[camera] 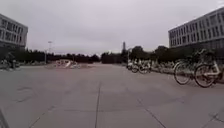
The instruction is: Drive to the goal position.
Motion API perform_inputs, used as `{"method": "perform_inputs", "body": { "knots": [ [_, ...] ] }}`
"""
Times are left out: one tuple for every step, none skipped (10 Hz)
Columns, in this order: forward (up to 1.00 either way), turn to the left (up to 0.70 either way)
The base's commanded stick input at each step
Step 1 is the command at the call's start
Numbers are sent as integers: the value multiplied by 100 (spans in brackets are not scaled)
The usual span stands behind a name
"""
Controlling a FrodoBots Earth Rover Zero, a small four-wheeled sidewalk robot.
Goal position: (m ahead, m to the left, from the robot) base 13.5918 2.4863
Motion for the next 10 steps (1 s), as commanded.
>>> {"method": "perform_inputs", "body": {
  "knots": [
    [70, 14],
    [70, 14],
    [70, 14],
    [70, 14],
    [70, 14],
    [70, 12],
    [70, 5],
    [70, 0],
    [70, 0],
    [70, 0]
  ]
}}
